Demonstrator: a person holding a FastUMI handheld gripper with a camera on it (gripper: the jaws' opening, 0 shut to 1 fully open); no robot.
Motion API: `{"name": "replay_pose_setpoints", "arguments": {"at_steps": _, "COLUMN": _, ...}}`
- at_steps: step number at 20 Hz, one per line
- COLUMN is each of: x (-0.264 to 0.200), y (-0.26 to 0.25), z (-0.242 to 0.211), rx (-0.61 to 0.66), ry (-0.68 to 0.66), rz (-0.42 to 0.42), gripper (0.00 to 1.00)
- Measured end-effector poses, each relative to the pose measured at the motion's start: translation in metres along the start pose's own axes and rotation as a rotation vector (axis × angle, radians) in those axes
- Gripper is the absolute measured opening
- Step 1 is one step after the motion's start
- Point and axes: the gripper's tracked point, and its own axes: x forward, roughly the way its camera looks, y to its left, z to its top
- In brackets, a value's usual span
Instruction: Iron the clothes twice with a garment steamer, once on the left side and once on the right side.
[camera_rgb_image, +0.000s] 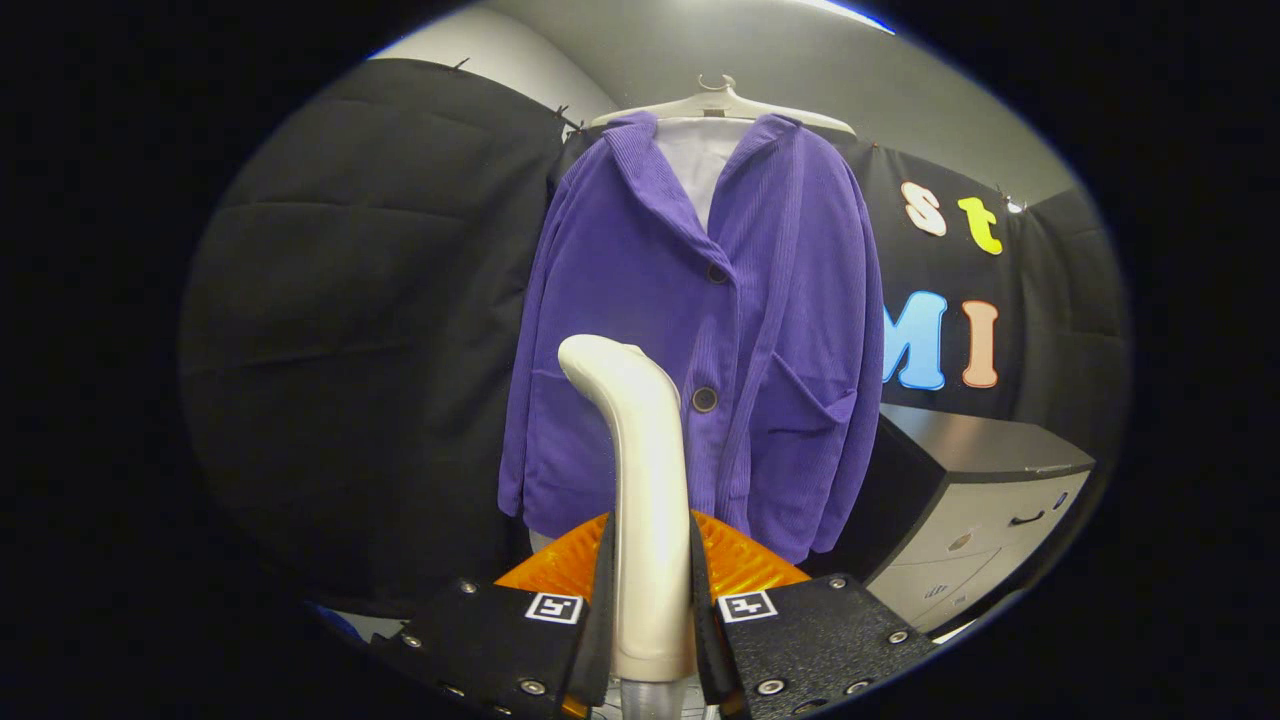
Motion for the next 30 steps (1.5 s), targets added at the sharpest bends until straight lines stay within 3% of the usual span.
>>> {"name": "replay_pose_setpoints", "arguments": {"at_steps": 13, "x": -0.011, "y": 0.007, "z": -0.111, "rx": -0.028, "ry": 0.180, "rz": 0.000, "gripper": 0.35}}
{"name": "replay_pose_setpoints", "arguments": {"at_steps": 19, "x": -0.026, "y": 0.010, "z": -0.138, "rx": 0.002, "ry": 0.223, "rz": 0.014, "gripper": 0.35}}
{"name": "replay_pose_setpoints", "arguments": {"at_steps": 22, "x": -0.041, "y": 0.003, "z": -0.122, "rx": 0.049, "ry": 0.152, "rz": 0.037, "gripper": 0.35}}
{"name": "replay_pose_setpoints", "arguments": {"at_steps": 26, "x": -0.069, "y": -0.041, "z": -0.101, "rx": 0.084, "ry": 0.100, "rz": -0.007, "gripper": 0.35}}
{"name": "replay_pose_setpoints", "arguments": {"at_steps": 30, "x": -0.116, "y": -0.116, "z": -0.035, "rx": 0.139, "ry": -0.060, "rz": -0.079, "gripper": 0.35}}
